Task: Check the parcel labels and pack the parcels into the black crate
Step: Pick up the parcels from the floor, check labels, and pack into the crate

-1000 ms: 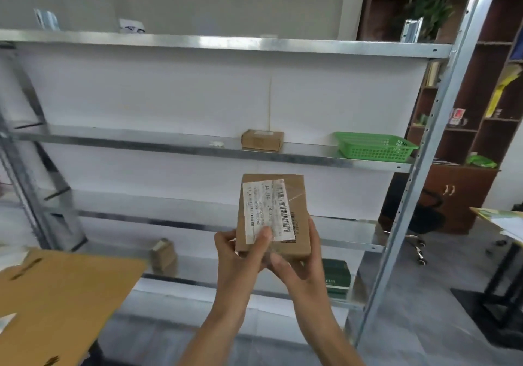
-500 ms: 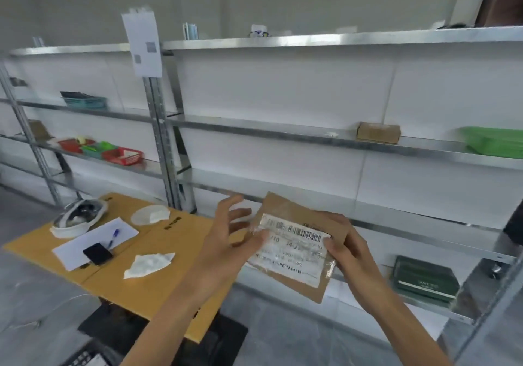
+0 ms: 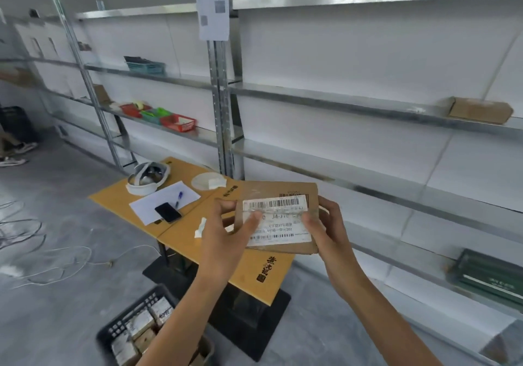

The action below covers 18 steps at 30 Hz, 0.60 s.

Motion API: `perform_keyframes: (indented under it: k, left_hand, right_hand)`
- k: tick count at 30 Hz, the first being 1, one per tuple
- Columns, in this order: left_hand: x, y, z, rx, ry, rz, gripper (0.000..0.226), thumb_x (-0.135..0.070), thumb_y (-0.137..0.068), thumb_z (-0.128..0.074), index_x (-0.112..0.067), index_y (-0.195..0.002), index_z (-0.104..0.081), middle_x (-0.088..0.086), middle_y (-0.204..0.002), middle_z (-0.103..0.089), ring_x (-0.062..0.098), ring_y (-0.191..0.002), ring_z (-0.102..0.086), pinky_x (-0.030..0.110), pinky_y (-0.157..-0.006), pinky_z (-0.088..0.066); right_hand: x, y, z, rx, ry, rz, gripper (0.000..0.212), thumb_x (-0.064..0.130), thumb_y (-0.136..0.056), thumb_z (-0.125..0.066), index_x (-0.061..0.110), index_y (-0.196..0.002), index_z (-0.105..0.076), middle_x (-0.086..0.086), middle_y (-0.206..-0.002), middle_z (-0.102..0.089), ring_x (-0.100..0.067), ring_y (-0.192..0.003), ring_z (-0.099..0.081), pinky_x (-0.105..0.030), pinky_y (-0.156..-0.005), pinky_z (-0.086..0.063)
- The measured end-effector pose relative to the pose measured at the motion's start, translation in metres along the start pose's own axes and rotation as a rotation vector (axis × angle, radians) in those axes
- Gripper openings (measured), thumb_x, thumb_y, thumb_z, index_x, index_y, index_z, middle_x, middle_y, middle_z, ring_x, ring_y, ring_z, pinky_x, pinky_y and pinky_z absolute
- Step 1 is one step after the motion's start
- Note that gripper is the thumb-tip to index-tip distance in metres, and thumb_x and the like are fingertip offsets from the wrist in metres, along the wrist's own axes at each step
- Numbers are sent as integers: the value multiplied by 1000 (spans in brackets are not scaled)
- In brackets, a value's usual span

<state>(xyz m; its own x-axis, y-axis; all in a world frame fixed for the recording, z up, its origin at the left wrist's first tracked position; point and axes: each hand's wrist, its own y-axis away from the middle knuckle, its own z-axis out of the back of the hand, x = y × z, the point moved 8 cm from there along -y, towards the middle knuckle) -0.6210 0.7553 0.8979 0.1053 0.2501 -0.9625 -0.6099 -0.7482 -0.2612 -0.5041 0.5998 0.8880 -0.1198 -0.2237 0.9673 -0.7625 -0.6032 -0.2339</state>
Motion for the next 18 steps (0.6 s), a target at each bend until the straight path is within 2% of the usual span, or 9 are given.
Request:
perform_keyframes:
  k: [4, 6, 8, 11, 15, 18]
  left_hand:
    - [28, -43, 20, -4, -29, 1, 30, -29, -77, -73, -22, -92, -48, -29, -86, -63, -6, -82, -63, 13, -53, -50]
    - [45, -72, 30, 3, -30, 13, 30, -25, -77, -74, -22, -89, -46, -24, -84, -65, -10, -80, -61, 11, -51, -48]
    - [60, -102, 38, 17, -43, 33, 30, -23, -78, -74, -22, -87, -46, -17, -84, -65, -9, -78, -61, 11, -51, -48]
    - [80, -135, 53, 31, -82, 55, 29, -23, -79, -73, -23, -86, -45, -16, -86, -62, -9, -77, -60, 11, -51, -48]
    - [111, -162, 85, 49, -112, 116, 31, -28, -79, -72, -25, -84, -42, -14, -91, -61, -14, -79, -59, 11, -51, -49]
    - [137, -179, 110, 84, -123, 167, 29, -31, -81, -70, -25, -86, -42, -11, -95, -61, -13, -80, -60, 13, -52, -51]
  right_hand:
    - [-29, -44, -33, -31, 17, 6, 37, 28, -83, -63, 38, -113, -43, 7, -114, -60, -3, -88, -69, -17, -60, -55]
    - [-49, -71, -47, -44, 14, 1, 38, 19, -87, -63, 37, -113, -43, 5, -115, -61, -5, -89, -69, -19, -61, -55]
    - [-67, -97, -61, -58, 1, -18, 38, 18, -87, -63, 35, -115, -44, 6, -114, -62, -8, -90, -69, -20, -62, -55]
    - [-94, -127, -84, -87, -8, -68, 38, 17, -88, -63, 30, -119, -44, 3, -114, -63, -12, -90, -69, -22, -64, -56]
    - [-127, -149, -123, -80, 18, -124, 33, 18, -90, -60, 35, -113, -43, 2, -116, -59, -2, -90, -66, -16, -64, -54]
    - [-149, -161, -149, -89, 46, -157, 33, 19, -91, -58, 32, -117, -40, 3, -116, -59, -1, -90, -67, -15, -64, -54]
